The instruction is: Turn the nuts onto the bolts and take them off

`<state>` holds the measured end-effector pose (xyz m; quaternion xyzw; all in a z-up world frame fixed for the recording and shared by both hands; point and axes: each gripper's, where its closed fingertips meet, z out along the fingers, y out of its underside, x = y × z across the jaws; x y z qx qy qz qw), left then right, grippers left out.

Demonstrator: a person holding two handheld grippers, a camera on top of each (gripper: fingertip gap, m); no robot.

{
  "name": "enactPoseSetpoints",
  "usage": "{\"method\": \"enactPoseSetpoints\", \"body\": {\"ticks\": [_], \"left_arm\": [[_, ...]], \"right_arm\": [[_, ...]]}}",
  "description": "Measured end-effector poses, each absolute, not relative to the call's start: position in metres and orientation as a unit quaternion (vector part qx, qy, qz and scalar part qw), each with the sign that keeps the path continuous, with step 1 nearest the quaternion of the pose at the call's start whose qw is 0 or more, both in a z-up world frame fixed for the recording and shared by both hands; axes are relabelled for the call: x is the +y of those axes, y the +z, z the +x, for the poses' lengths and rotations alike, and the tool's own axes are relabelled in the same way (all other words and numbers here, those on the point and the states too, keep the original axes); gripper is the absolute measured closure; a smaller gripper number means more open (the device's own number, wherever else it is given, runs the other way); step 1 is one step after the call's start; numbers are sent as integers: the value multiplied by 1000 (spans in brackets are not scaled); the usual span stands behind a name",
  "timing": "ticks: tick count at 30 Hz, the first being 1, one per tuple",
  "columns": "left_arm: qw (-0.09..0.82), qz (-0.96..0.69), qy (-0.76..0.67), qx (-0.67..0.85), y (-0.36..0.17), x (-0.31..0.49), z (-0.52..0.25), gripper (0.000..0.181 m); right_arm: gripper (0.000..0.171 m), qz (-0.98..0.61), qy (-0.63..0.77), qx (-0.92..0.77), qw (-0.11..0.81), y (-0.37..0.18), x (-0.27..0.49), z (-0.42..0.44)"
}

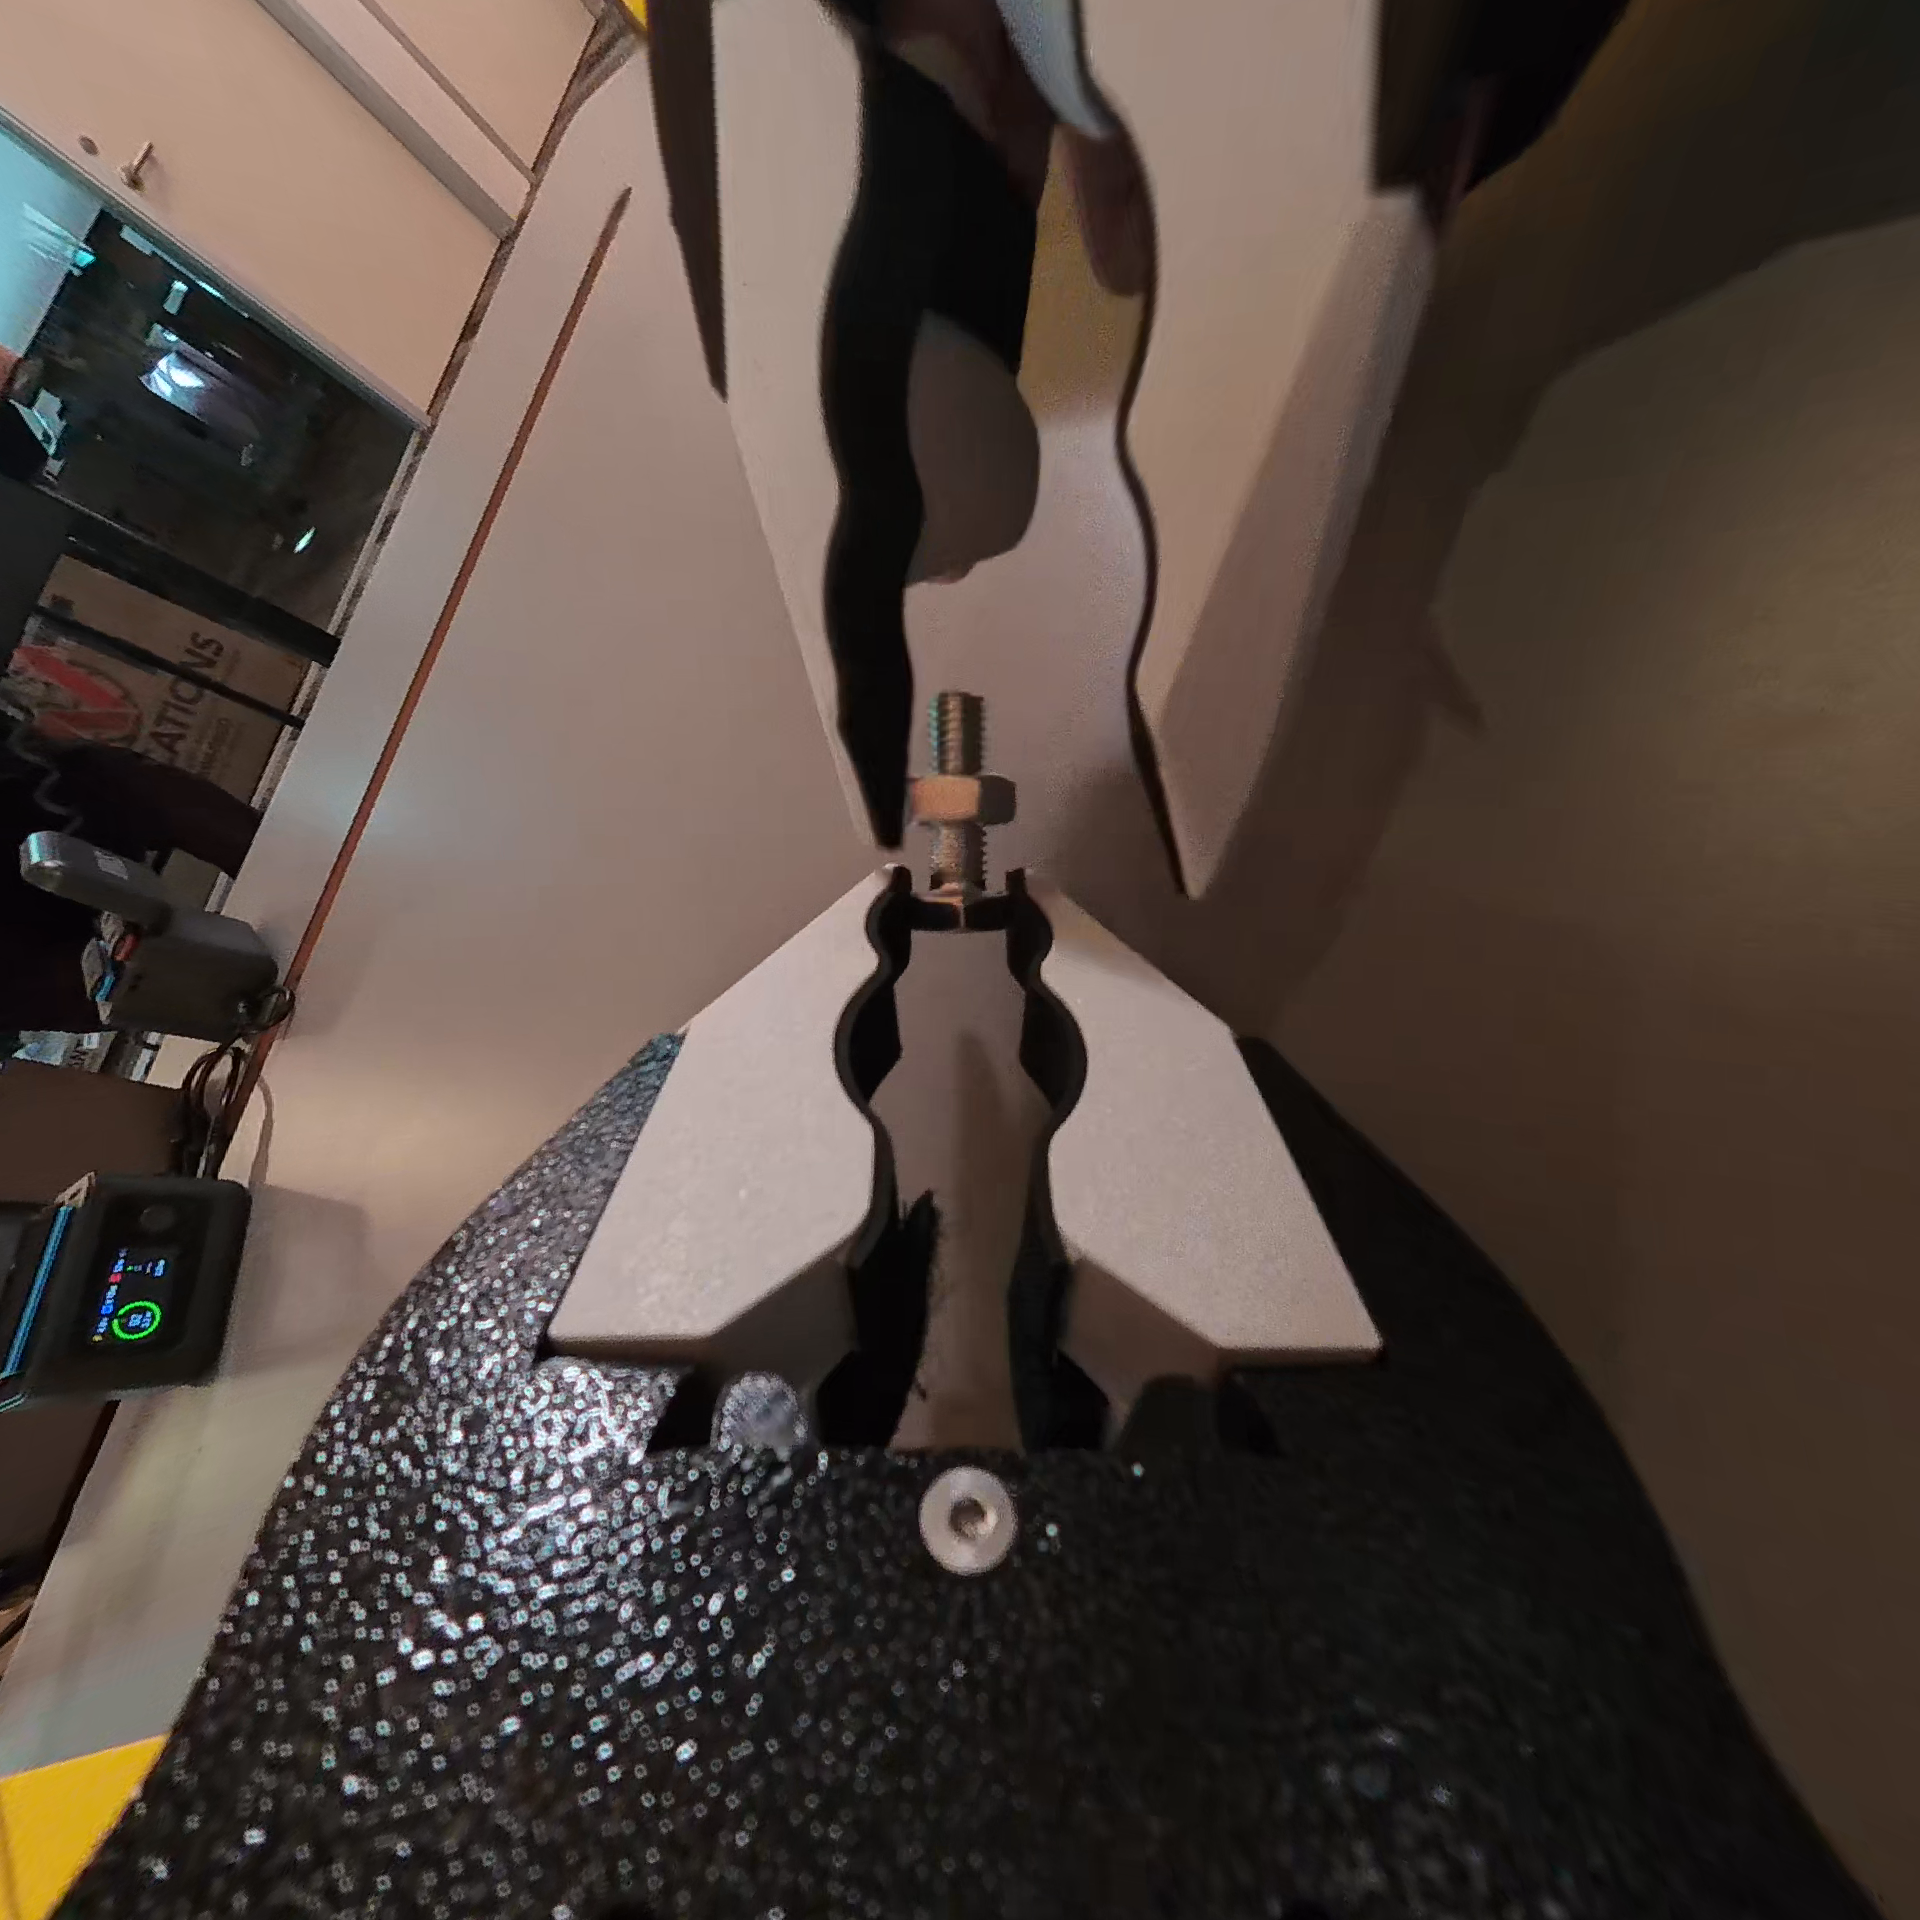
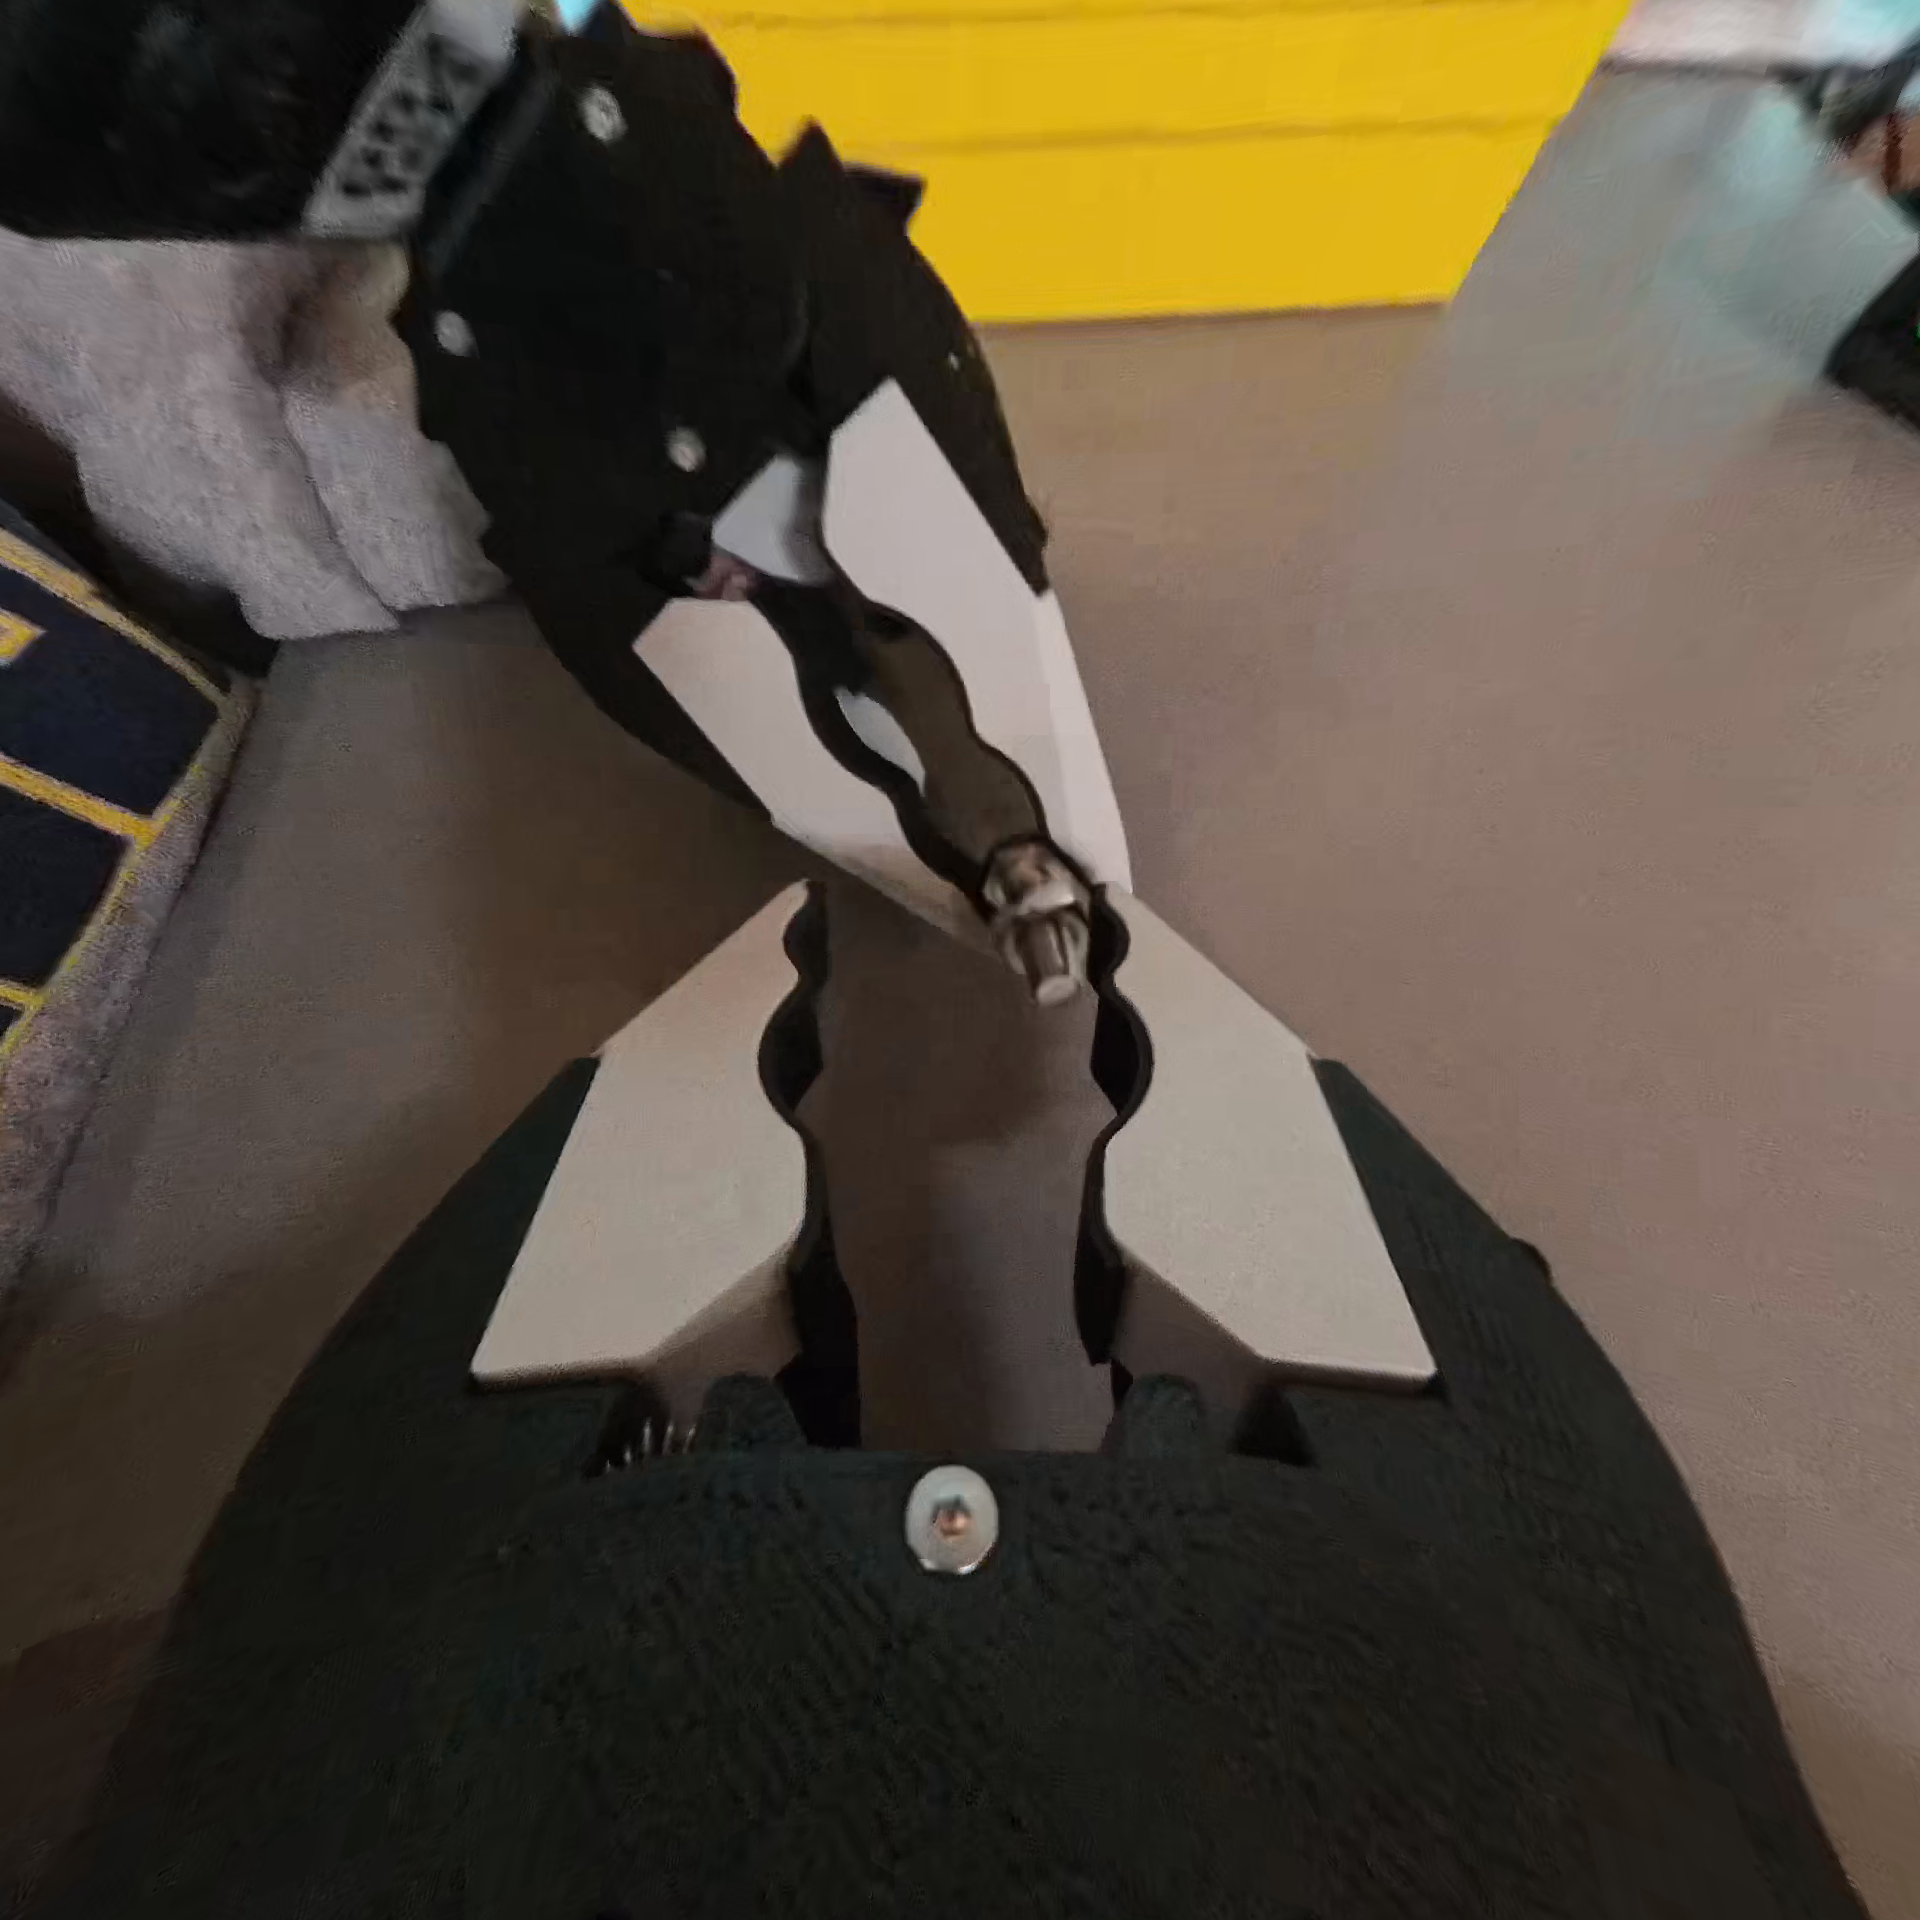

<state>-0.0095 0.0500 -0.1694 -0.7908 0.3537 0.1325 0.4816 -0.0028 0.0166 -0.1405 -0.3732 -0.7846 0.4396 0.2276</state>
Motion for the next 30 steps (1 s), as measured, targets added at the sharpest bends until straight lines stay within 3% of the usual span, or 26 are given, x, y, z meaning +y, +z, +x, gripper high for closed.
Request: {"method": "enactPoseSetpoints", "body": {"ticks": [1,4,8,13,14,16,22,25,28,30], "left_arm": [[482,-792,130,351,-169,50,-10,164],[486,-793,121,346,-169,50,-10,164],[488,-794,118,343,-169,50,-10,164],[488,-793,118,344,-169,50,-10,165],[488,-794,117,344,-169,50,-10,164],[488,-794,116,344,-169,50,-10,165],[488,-793,118,346,-169,50,-10,165],[488,-793,116,346,-169,50,-10,164],[488,-795,114,341,-169,50,-11,165],[490,-795,112,339,-169,50,-11,165]], "right_arm": [[131,-334,467,-783,237,-129,4,0],[138,-335,490,-759,269,-113,9,-2],[130,-441,417,-767,208,-154,46,1],[123,-368,463,-772,236,-134,16,-4],[136,-323,501,-765,244,-119,2,-1],[140,-307,541,-736,269,-100,-1,0],[131,-438,436,-760,200,-154,41,-1],[123,-387,474,-761,217,-138,18,-5],[137,-293,576,-722,245,-93,-8,4],[137,-350,553,-717,240,-101,13,-1]]}}
